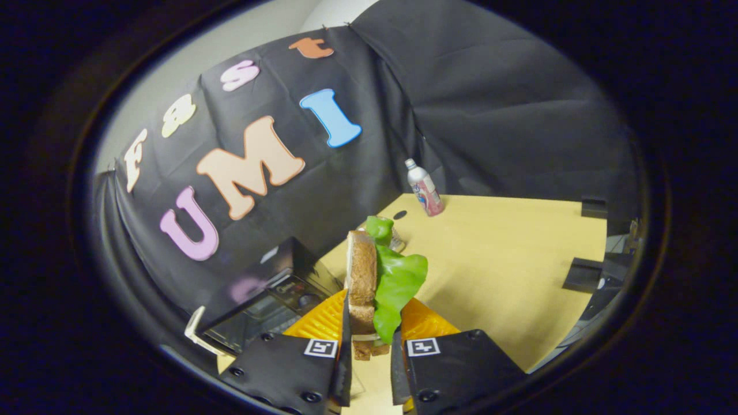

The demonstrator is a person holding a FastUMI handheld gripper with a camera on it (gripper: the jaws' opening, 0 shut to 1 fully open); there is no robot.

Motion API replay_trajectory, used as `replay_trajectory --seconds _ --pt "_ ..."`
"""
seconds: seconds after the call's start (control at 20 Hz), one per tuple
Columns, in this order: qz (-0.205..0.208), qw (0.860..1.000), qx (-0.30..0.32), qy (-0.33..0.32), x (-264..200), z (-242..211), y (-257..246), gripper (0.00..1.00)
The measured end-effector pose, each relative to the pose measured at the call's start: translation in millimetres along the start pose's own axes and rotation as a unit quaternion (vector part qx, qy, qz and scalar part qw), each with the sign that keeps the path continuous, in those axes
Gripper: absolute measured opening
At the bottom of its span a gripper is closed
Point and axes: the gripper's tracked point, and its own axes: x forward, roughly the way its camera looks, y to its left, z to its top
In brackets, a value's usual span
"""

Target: Open the toaster oven, put the food inside, and close the toaster oven door.

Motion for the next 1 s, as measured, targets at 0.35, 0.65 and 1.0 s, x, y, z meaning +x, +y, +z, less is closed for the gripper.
replay_trajectory --seconds 0.35,0.65,1.0 --pt "0.042 0.997 0.066 0.012 -25.3 -32.6 47.3 0.29" --pt "0.075 0.991 0.082 0.070 -35.4 -94.3 89.3 0.29" --pt "0.090 0.981 0.122 0.122 -31.3 -146.7 122.2 0.29"
